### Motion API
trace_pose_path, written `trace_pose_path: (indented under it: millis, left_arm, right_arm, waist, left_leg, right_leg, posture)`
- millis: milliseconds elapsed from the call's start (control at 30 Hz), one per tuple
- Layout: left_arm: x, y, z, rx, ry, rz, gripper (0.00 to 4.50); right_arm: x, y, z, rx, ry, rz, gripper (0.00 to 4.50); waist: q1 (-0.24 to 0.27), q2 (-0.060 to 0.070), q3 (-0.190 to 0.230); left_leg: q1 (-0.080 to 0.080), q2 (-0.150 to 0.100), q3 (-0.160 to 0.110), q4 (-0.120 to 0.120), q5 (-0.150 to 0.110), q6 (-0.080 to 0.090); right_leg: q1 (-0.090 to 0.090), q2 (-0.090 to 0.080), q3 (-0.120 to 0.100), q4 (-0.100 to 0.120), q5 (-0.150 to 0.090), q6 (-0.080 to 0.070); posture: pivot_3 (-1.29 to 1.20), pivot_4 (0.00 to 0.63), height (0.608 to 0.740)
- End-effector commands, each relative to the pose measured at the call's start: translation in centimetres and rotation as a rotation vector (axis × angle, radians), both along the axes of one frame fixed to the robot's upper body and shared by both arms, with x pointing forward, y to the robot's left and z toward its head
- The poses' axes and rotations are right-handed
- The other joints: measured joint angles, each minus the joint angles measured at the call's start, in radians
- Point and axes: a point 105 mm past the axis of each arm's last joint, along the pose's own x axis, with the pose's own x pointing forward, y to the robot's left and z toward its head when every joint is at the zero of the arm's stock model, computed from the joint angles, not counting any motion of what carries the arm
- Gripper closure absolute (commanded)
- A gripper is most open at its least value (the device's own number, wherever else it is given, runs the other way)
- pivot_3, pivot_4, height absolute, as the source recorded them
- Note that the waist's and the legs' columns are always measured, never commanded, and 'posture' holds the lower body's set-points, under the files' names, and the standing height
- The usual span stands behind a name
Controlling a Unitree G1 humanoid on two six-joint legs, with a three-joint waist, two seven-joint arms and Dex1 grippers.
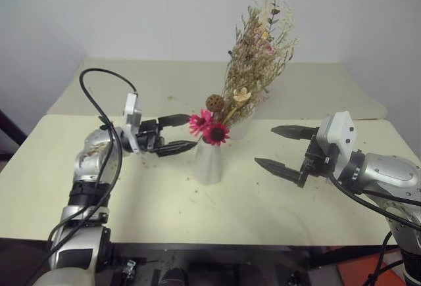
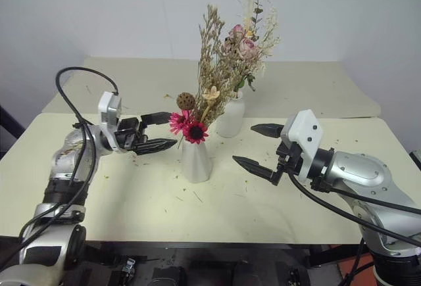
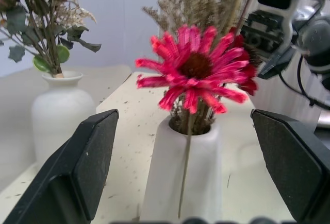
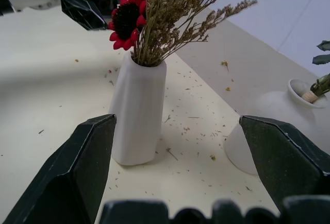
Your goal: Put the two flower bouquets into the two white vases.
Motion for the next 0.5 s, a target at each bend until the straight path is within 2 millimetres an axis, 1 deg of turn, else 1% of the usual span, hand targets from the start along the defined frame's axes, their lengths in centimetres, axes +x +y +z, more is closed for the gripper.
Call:
trace_pose_path:
  millis: [33,133,200,367,500]
  left_arm:
    - [-1.3,1.5,1.3,0.022,-0.079,0.041,0.01]
    - [-2.4,2.9,2.5,-0.008,-0.097,0.091,0.01]
    - [-2.9,3.7,2.9,0.01,-0.115,0.136,0.01]
    - [-4.0,5.1,2.8,0.079,-0.129,0.232,0.01]
    - [-4.9,5.8,2.7,0.097,-0.13,0.275,0.01]
  right_arm:
    - [-0.2,-0.2,0.8,-0.003,-0.045,-0.007,0.0]
    - [-0.3,-0.7,0.7,-0.011,-0.04,-0.019,0.0]
    - [-0.4,-1.1,0.7,-0.016,-0.034,-0.029,0.0]
    - [-1.1,-2.4,0.8,-0.031,-0.01,-0.027,0.0]
    - [-1.6,-3.9,0.7,-0.069,0.009,-0.034,0.0]
  waist:
    - [-0.001,0.0,0.0]
    - [0.002,0.0,0.0]
    - [0.002,0.0,0.0]
    - [0.006,0.0,0.0]
    - [0.006,0.0,0.0]
  left_leg:
    - [0.0,0.0,0.0,0.0,0.0,0.0]
    - [0.001,0.001,0.0,0.0,0.0,0.0]
    - [0.0,0.001,0.0,0.0,0.0,0.0]
    - [0.0,0.001,0.0,0.0,0.0,0.0]
    - [0.0,0.001,0.0,0.0,0.0,0.0]
  right_leg:
    - [0.0,0.0,0.0,0.0,0.0,0.0]
    - [0.0,0.0,0.0,0.001,0.0,0.0]
    - [0.0,0.0,0.0,0.0,0.0,0.001]
    - [0.0,0.0,0.0,-0.001,-0.001,0.001]
    - [0.001,0.0,0.0,-0.001,-0.002,0.002]
  posture:
    - [0.0,0.15,0.74]
    - [0.0,0.15,0.74]
    - [0.0,0.15,0.74]
    - [0.0,0.15,0.74]
    - [0.0,0.15,0.74]
